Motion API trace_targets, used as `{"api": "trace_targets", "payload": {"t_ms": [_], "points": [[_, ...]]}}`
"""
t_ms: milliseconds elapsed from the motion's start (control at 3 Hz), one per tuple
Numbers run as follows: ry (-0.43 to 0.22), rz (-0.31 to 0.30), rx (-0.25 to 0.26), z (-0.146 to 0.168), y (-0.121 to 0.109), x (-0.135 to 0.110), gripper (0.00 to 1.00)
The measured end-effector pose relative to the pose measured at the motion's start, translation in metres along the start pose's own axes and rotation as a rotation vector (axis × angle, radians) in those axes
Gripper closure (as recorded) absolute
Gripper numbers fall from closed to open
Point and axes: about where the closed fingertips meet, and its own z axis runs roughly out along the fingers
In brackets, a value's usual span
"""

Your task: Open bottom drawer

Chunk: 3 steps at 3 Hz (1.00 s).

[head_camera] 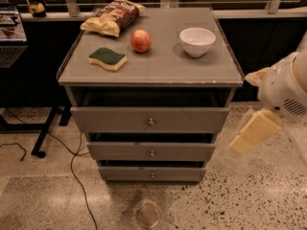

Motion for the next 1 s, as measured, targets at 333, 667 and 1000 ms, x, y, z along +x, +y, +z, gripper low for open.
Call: {"api": "trace_targets", "payload": {"t_ms": [333, 667, 1000], "points": [[-0.106, 0.092, -0.027, 0.052, 0.014, 0.010, 0.00], [-0.198, 0.148, -0.021, 0.095, 0.010, 0.007, 0.00], [-0.198, 0.148, -0.021, 0.095, 0.010, 0.007, 0.00]]}}
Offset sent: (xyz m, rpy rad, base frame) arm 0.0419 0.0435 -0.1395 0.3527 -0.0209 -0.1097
